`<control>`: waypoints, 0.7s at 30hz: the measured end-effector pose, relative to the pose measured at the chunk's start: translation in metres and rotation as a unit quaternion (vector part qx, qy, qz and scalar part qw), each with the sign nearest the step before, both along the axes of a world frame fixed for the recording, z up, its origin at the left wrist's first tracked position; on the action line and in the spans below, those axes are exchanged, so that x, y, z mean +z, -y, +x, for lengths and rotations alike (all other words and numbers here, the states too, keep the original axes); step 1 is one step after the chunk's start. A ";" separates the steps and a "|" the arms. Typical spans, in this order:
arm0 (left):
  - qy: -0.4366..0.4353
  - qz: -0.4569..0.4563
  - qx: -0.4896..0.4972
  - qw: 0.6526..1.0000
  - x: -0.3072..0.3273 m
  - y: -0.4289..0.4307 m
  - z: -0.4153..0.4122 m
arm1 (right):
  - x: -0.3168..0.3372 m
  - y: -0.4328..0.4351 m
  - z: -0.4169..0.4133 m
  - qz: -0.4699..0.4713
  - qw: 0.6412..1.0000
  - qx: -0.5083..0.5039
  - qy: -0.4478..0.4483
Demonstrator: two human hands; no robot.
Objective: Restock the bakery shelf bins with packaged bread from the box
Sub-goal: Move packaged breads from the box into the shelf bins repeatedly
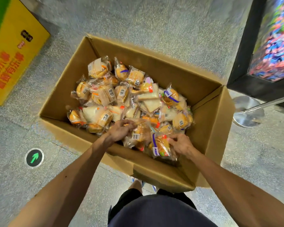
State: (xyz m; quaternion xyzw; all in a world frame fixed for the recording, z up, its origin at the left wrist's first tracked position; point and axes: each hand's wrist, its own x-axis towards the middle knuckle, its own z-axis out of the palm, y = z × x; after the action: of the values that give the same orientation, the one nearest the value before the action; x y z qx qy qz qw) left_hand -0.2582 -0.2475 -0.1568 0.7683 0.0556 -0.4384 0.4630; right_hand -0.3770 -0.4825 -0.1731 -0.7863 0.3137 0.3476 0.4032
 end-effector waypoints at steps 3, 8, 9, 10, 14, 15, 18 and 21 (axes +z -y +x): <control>-0.012 -0.025 0.035 0.999 0.022 -0.006 0.004 | 0.017 0.002 -0.001 0.007 0.996 -0.081 0.031; -0.030 -0.085 0.084 0.992 0.048 -0.018 0.023 | 0.051 -0.003 0.006 -0.012 0.981 -0.173 0.088; -0.041 -0.097 0.090 0.990 0.051 -0.020 0.025 | 0.058 -0.003 0.009 -0.004 0.977 -0.187 0.100; -0.052 -0.104 0.091 0.989 0.055 -0.021 0.027 | 0.066 -0.004 0.011 0.001 0.975 -0.193 0.108; -0.057 -0.155 0.044 0.985 0.084 -0.029 0.045 | 0.107 -0.020 0.020 -0.037 0.960 -0.207 0.184; -0.055 -0.171 0.033 0.983 0.093 -0.029 0.048 | 0.118 -0.025 0.021 -0.048 0.957 -0.211 0.195; -0.061 -0.216 0.012 0.974 0.123 -0.024 0.054 | 0.148 -0.041 0.018 -0.074 0.940 -0.233 0.240; -0.072 -0.245 -0.019 0.967 0.151 -0.015 0.054 | 0.183 -0.057 0.003 -0.071 0.908 -0.305 0.279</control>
State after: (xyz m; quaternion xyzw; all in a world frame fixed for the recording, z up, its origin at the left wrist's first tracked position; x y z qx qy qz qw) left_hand -0.2039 -0.2325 -0.0057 0.5986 -0.0348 -0.5018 0.6234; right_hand -0.3740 -0.4255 0.0097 -0.7435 0.4372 -0.0490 0.5038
